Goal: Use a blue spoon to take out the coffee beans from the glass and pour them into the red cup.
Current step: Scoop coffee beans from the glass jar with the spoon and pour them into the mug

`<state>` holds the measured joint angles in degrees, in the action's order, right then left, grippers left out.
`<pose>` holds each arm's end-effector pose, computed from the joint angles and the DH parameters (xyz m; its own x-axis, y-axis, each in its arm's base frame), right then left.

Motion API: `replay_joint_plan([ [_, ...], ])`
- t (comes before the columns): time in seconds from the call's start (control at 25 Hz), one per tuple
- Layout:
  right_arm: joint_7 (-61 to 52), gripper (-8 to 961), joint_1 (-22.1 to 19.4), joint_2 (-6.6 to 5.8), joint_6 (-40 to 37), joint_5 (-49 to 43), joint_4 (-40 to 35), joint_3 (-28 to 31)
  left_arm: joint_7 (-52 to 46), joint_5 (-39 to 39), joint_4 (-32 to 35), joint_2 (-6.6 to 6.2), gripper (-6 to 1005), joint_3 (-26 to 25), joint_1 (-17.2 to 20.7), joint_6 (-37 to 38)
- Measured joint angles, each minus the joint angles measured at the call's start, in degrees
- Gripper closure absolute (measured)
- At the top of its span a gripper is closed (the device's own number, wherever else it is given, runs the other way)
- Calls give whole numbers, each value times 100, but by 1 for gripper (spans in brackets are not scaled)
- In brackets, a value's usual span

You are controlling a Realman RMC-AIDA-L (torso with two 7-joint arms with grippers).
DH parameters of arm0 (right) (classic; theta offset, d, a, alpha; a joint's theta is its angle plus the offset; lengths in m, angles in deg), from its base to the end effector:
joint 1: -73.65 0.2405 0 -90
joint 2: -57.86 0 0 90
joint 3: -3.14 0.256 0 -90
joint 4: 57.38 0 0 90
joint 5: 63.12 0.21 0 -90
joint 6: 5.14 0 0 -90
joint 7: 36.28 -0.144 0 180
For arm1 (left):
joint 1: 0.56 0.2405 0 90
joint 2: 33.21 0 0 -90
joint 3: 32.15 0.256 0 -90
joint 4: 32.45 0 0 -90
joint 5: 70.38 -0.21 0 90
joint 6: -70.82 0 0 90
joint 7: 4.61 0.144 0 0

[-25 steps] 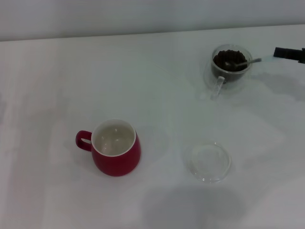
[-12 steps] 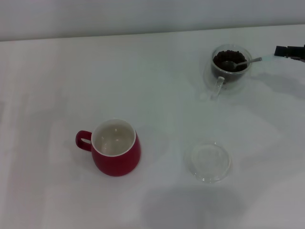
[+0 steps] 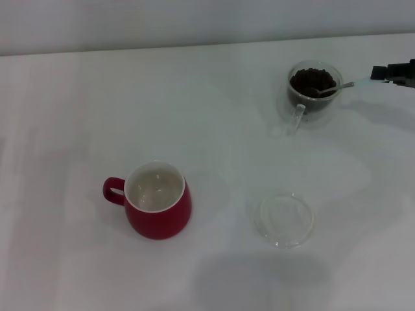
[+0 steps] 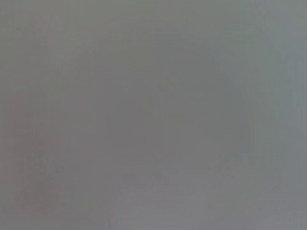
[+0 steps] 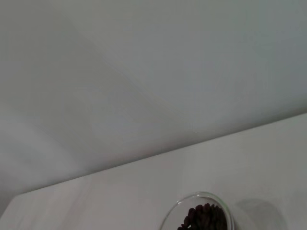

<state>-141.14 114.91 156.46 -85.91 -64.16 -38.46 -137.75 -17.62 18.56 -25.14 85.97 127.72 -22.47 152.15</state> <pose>0.3599 0.3625 0.1156 0.2015 -0.7339 -0.6487 -0.9758 -0.2079 -0.0678 -0.3478 0.2958 0.0203 0.5906 -0.2120 0.7786 0.8015 0.0419 -0.5965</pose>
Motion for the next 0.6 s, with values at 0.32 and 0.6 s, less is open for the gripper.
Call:
replay_joint_plan([
  [0.32,-377,802,22,11,8,3,164,-37,0,0,-2,0,166,0,1,27],
  [0.6,-572,802,24,-27,7,-35,169,-57,0,0,-2,0,166,0,3,40],
])
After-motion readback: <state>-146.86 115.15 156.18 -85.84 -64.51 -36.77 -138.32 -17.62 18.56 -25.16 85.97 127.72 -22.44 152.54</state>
